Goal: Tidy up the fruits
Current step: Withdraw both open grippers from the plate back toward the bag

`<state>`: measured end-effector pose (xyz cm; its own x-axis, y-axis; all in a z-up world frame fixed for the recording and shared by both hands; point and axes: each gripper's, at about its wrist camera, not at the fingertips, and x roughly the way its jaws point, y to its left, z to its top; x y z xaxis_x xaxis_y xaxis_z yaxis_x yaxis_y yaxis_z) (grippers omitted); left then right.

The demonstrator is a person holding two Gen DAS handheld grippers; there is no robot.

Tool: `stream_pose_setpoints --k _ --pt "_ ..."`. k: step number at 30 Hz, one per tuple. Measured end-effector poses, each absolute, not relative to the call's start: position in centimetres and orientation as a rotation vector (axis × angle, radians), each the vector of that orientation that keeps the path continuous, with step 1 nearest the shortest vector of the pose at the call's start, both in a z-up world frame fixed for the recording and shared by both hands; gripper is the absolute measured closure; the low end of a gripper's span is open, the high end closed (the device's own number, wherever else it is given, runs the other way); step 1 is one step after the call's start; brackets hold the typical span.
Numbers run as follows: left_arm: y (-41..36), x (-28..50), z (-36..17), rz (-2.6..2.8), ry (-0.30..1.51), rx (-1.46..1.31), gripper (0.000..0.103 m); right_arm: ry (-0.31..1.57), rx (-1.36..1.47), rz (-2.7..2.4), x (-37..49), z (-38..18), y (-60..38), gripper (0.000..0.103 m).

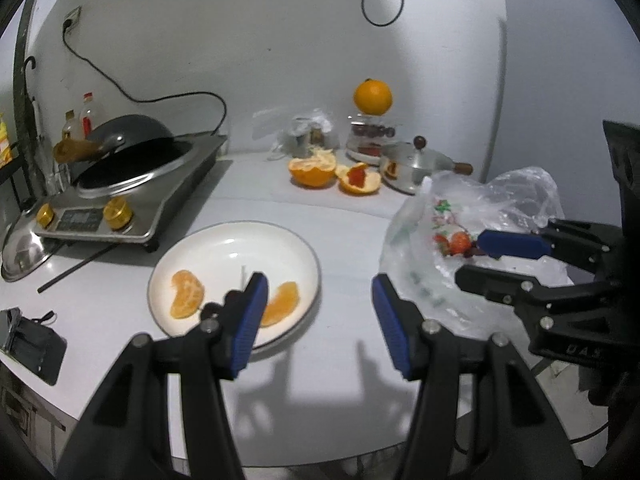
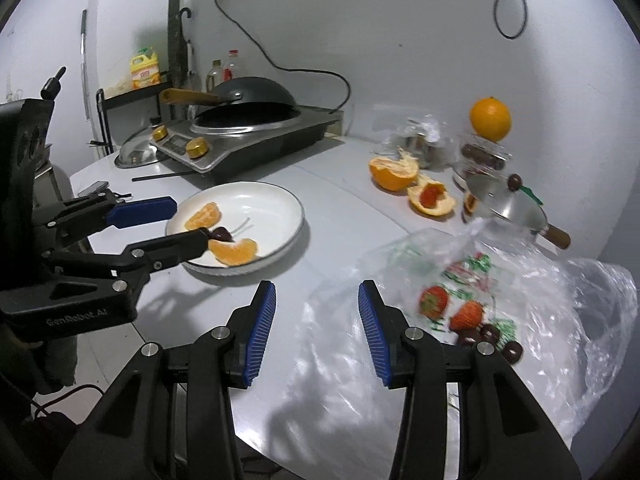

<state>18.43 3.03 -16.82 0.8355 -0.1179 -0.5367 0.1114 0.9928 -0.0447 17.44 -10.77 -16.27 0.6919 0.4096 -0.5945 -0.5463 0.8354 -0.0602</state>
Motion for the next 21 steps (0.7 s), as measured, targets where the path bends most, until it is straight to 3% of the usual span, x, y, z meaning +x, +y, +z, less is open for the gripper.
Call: stream_pose_setpoints --k 21 --pt "-4.6 18.3 -17.6 -0.208 0.601 0.031 0.047 0.644 -0.189 0.377 16.7 -18.5 -21.7 0.058"
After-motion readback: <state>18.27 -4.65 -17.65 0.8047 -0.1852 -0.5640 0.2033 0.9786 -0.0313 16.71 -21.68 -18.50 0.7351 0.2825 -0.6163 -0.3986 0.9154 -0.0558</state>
